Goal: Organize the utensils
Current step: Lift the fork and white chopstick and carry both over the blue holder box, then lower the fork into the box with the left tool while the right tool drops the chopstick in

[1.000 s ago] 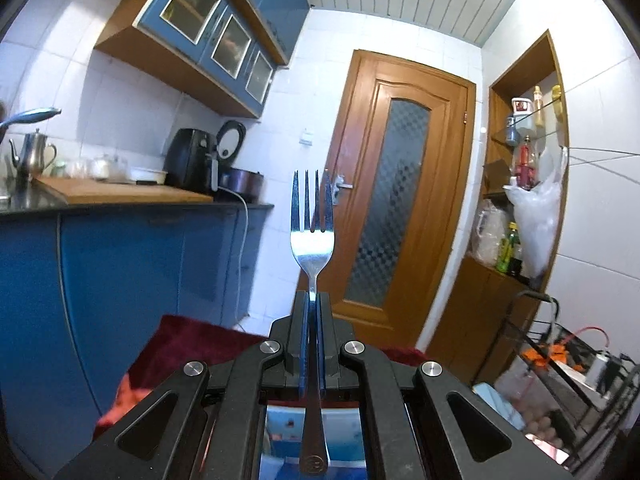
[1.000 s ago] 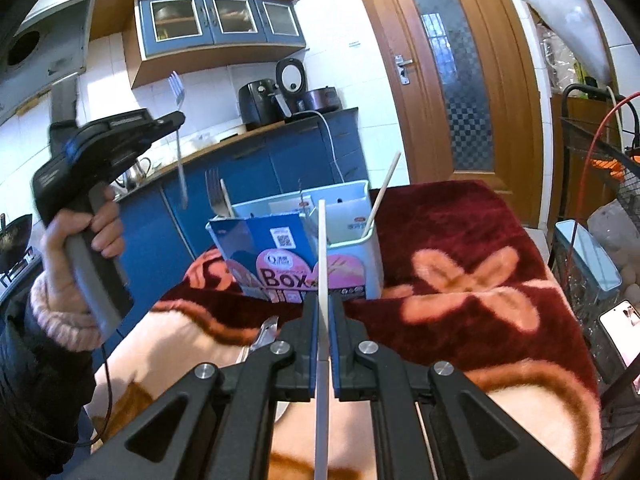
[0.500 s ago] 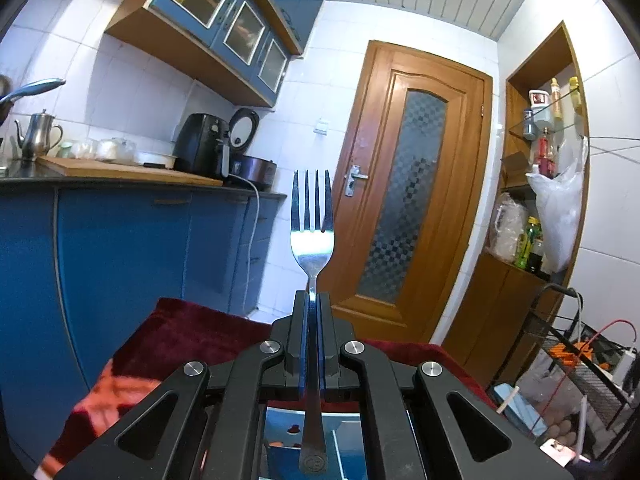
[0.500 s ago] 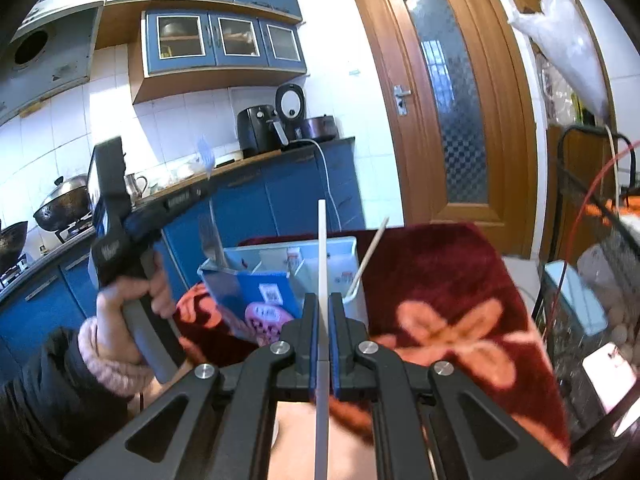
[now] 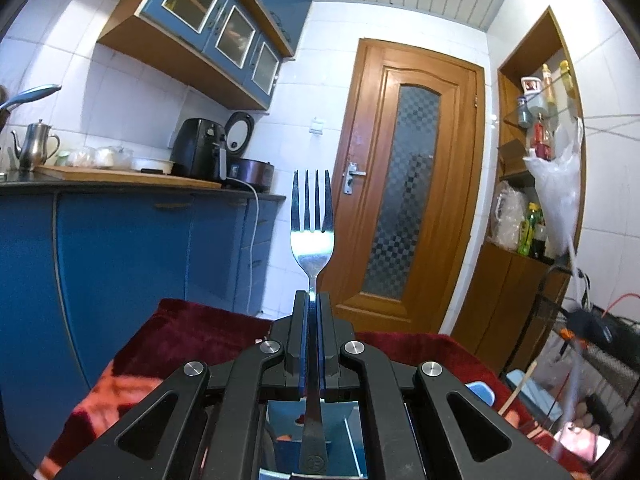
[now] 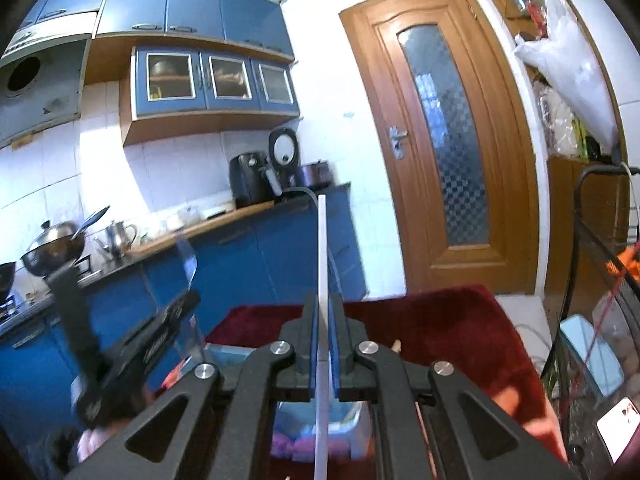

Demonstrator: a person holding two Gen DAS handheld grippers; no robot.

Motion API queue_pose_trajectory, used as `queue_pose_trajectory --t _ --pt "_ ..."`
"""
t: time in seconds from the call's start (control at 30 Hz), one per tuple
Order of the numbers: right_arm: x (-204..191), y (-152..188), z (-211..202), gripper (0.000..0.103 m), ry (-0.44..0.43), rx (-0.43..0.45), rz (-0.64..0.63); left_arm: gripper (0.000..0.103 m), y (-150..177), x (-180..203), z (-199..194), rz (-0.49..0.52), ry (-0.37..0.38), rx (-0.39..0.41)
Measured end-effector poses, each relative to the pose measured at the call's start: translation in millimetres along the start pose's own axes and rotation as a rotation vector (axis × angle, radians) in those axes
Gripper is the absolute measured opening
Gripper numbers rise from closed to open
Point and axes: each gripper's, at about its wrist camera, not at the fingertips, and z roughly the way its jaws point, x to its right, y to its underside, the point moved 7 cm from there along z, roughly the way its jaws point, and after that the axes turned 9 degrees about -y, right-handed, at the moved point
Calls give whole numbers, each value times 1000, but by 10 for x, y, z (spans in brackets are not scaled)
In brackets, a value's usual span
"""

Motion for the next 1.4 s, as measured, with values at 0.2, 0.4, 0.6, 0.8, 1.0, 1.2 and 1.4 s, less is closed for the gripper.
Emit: queue_pose_trajectory --t 0.2,0.4,0.6,0.8,1.0,1.2,1.4 --pt "123 -29 279 6 29 38 5 3 74 -10 6 11 6 -6" --pt "165 124 424 6 50 -16 -18 3 132 -28 19 4 17 -30" --pt "120 220 480 6 48 -55 -51 3 216 -67 63 -3 15 -63" --pt "119 302 514 6 44 -86 -50 4 230 -75 82 -7 21 -76" --pt "169 339 504 7 24 -84 -15 5 264 -67 96 -16 31 -100" --pt "160 291 460 26 1 -58 -1 16 250 -94 66 -38 38 -105" --pt "111 229 381 30 -13 -25 -1 19 201 -53 -12 -30 54 -99"
